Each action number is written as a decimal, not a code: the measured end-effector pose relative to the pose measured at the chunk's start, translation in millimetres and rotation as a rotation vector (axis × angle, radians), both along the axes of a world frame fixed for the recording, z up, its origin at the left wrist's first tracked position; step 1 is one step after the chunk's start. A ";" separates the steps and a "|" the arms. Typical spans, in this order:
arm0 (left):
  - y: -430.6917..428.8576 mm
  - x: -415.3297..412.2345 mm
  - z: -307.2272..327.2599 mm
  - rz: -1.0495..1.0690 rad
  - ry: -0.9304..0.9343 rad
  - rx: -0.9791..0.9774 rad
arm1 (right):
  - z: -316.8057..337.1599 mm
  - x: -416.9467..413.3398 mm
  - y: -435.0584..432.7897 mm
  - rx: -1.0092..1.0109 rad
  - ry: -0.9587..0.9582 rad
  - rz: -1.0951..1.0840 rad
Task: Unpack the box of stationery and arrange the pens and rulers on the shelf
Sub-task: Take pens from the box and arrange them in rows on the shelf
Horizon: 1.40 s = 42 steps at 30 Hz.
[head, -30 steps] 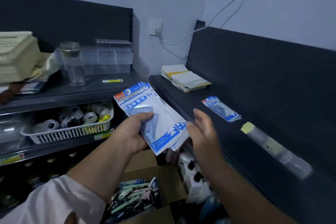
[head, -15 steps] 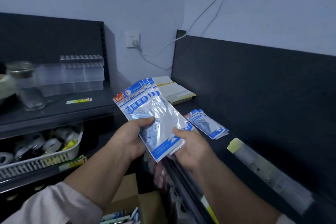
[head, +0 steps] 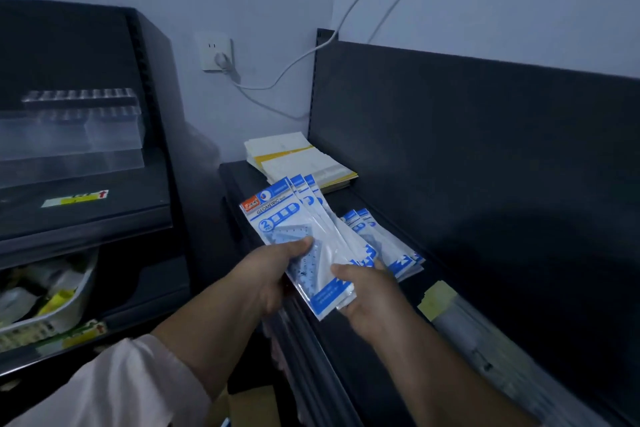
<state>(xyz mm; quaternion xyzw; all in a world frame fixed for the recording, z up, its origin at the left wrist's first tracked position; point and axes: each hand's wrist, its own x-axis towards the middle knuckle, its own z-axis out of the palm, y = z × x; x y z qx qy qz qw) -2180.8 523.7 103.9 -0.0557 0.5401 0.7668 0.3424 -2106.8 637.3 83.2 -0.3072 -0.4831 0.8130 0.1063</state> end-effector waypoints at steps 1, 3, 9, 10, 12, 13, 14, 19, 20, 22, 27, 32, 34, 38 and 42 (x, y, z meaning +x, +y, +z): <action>8.7 -2.1 -3.5 -0.022 -0.011 -0.012 | -3.7 -0.7 8.6 0.024 -0.022 -0.026; 25.7 -6.9 -10.1 -0.060 -0.015 -0.022 | -10.9 -2.1 25.4 0.059 -0.043 -0.064; 68.0 -29.4 -39.5 -0.008 0.189 -0.306 | -25.8 -12.7 66.0 0.241 -0.085 -0.187; 71.3 -32.7 -46.7 -0.007 0.298 -0.399 | -28.7 -15.9 71.0 0.299 -0.097 -0.164; 72.3 -33.8 -56.4 -0.112 0.570 -0.672 | -36.2 -20.7 80.2 0.505 -0.174 -0.070; 71.9 -30.6 -59.2 -0.222 0.695 -0.819 | -39.1 -21.6 84.8 0.635 -0.238 -0.018; 71.9 -27.3 -63.2 -0.345 0.796 -0.956 | -41.5 -21.6 89.9 0.766 -0.309 0.016; 73.8 -19.2 -80.4 -0.693 1.057 -1.235 | -48.7 -16.5 107.8 1.336 -0.559 0.128; 74.6 -19.1 -82.1 -0.710 1.074 -1.250 | -51.1 -17.0 108.7 1.433 -0.574 0.159; 75.5 -19.9 -85.1 -0.751 1.122 -1.273 | -55.9 -19.9 108.0 1.535 -0.566 0.265; 77.8 -23.7 -91.6 -0.891 1.201 -1.334 | -67.9 -28.4 106.5 1.491 -0.624 0.569; 85.3 -30.2 -94.5 -0.897 1.215 -1.371 | -70.9 -34.0 110.8 1.480 -0.663 0.520; 88.7 -33.3 -95.6 -0.898 1.214 -1.376 | -74.2 -36.2 112.4 1.459 -0.686 0.538; 95.7 -39.9 -95.6 -0.911 1.219 -1.382 | -79.2 -40.4 117.6 1.461 -0.699 0.514; 104.8 -48.7 -94.1 -0.935 1.227 -1.376 | -79.6 -45.4 125.4 1.460 -0.709 0.500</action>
